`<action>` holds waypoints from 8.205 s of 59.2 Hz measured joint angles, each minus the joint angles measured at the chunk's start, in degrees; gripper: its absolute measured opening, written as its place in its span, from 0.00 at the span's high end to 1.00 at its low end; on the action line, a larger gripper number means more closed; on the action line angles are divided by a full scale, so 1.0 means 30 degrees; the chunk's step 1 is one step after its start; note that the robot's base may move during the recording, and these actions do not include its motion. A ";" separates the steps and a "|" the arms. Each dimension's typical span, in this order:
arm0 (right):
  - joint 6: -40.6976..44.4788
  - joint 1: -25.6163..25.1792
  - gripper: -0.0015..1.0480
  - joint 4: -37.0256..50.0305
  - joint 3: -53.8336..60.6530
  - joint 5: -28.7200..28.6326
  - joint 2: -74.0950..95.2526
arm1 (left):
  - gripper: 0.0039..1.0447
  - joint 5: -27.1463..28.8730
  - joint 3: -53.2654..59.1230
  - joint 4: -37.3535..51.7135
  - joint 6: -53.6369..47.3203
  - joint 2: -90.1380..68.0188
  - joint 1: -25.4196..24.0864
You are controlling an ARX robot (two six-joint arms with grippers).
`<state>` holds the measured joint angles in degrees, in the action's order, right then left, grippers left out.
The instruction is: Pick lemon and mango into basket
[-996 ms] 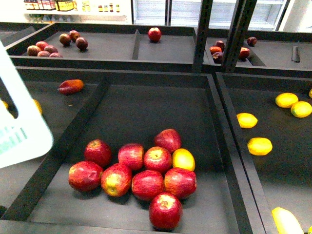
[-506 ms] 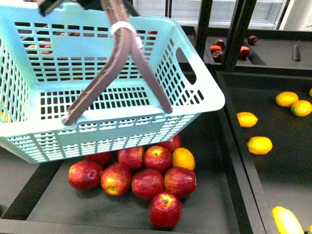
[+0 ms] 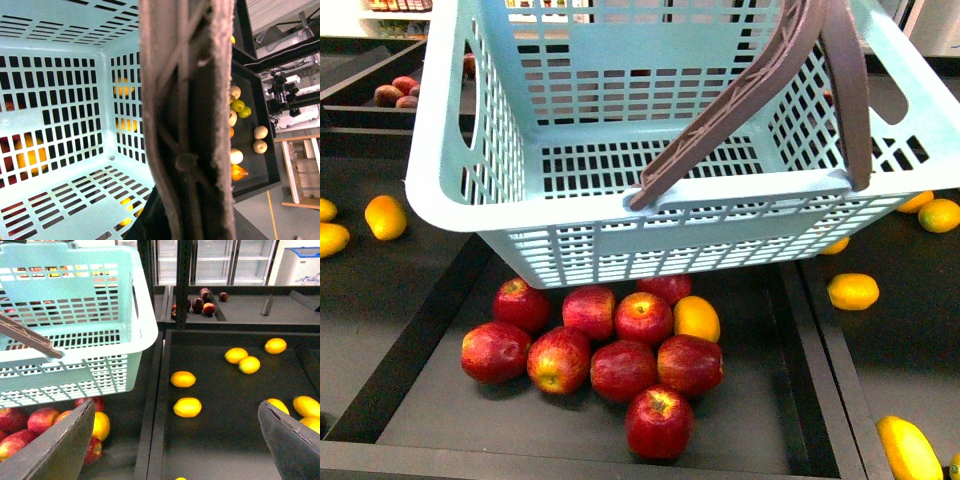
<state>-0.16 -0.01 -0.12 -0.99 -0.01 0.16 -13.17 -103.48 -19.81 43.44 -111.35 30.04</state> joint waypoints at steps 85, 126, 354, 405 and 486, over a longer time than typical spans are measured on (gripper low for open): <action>-0.6273 -0.4393 0.08 0.6258 -1.2721 -0.2208 3.1795 | 0.96 0.0430 0.0000 0.0029 0.0102 -0.0015 -0.0255; -1.4753 -0.2280 0.08 0.2688 -2.6148 -0.2448 4.6366 | 0.96 0.0386 0.0000 0.0029 0.0117 -0.0015 -0.0255; -0.6382 0.4080 0.09 0.4430 -1.9088 -0.0109 3.0061 | 0.96 0.0430 0.0007 0.0029 0.0087 -0.0051 -0.0255; -0.0138 -0.0029 0.98 1.2305 -0.4051 0.0000 1.6808 | 0.96 0.0437 0.0007 0.0029 0.0117 -0.0051 -0.0226; -0.0007 -0.0015 0.60 0.6171 -0.0007 0.0015 0.5945 | 0.96 0.0393 0.0007 0.0029 0.0124 -0.0051 -0.0226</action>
<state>-0.19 -0.05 18.39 -1.02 0.03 18.00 -11.99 -103.46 -19.73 43.81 -111.50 29.36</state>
